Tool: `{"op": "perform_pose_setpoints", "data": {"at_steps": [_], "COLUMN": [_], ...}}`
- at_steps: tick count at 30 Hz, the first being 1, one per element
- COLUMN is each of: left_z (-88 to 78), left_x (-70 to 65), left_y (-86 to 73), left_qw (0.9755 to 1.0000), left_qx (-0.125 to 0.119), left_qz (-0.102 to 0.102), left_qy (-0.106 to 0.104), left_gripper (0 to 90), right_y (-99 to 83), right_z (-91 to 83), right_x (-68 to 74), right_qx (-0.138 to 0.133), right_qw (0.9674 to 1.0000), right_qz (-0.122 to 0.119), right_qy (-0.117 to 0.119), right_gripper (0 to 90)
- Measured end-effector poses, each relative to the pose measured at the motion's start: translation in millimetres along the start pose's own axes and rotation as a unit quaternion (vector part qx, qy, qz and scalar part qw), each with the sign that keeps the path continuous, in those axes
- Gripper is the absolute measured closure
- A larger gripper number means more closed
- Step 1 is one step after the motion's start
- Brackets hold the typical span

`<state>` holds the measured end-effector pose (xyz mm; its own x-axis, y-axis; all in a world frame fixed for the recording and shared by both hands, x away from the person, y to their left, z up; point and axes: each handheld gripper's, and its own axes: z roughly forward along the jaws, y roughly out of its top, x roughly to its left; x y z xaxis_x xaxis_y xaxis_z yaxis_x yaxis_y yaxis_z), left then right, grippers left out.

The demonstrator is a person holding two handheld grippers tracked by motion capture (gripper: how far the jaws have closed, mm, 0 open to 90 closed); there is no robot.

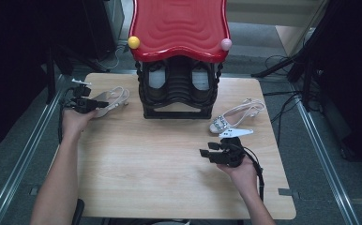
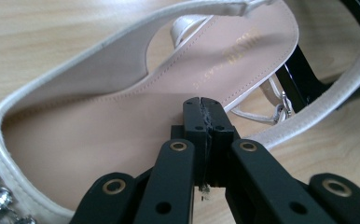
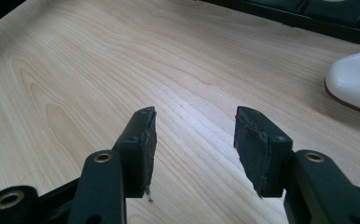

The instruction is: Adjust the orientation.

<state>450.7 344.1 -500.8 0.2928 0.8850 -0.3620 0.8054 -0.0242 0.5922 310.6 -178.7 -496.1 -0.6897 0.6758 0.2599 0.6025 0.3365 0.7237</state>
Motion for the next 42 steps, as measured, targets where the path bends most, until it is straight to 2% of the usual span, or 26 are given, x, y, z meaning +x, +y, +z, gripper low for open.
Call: {"op": "perform_pose_setpoints", "data": {"at_steps": [4, 9, 12, 14, 19, 22, 28, 33, 36, 42], "left_z": [-0.9, -5.2, -9.9, -13.4, -20.2, -22.9, -24.9, -19.7, -17.5, -12.2], "left_x": [-0.7, -3.9, -2.9, -1.7, 0.3, -1.3, -10.5, -17.7, -26.6, -47.9], "left_y": [-5.8, -12.5, -16.0, -19.0, -22.8, -22.9, -15.6, -10.7, -5.7, 2.8], "left_qw": [0.9999, 0.9999, 0.9997, 0.9997, 0.9999, 1.0, 0.9992, 0.9994, 0.9993, 0.9987], "left_qx": [0.006, 0.015, 0.018, 0.014, 0.009, -0.004, -0.038, -0.032, -0.032, -0.03], "left_qz": [0.0, 0.003, 0.0, -0.003, -0.001, -0.001, 0.008, 0.01, 0.02, 0.039], "left_qy": [-0.009, -0.007, -0.015, -0.018, -0.01, -0.005, -0.004, -0.007, -0.001, -0.011], "left_gripper": [90.0, 90.0, 90.0, 90.0, 90.0, 89.8, 89.9, 89.9, 89.9, 89.9], "right_y": [2.0, 6.2, 9.0, 11.0, 15.0, 16.4, 16.6, 15.5, 14.5, 11.2], "right_z": [3.1, 8.3, 12.1, 14.8, 20.0, 22.3, 23.8, 22.3, 20.9, 17.2], "right_x": [-0.1, 1.8, 2.7, 3.6, 5.4, 6.4, 7.0, 5.8, 6.3, 5.3], "right_qx": [0.0, 0.004, 0.006, 0.01, 0.012, 0.013, 0.017, 0.015, 0.017, 0.017], "right_qw": [1.0, 0.9999, 0.9998, 0.9997, 0.9994, 0.9992, 0.9992, 0.9993, 0.9993, 0.9995], "right_qz": [-0.003, -0.009, -0.014, -0.016, -0.023, -0.026, -0.026, -0.025, -0.024, -0.021], "right_qy": [0.004, 0.009, 0.014, 0.017, 0.023, 0.026, 0.026, 0.024, 0.022, 0.016], "right_gripper": [49.7, 49.7, 49.7, 49.7, 49.7, 49.7, 49.7, 49.7, 49.7, 49.7]}}
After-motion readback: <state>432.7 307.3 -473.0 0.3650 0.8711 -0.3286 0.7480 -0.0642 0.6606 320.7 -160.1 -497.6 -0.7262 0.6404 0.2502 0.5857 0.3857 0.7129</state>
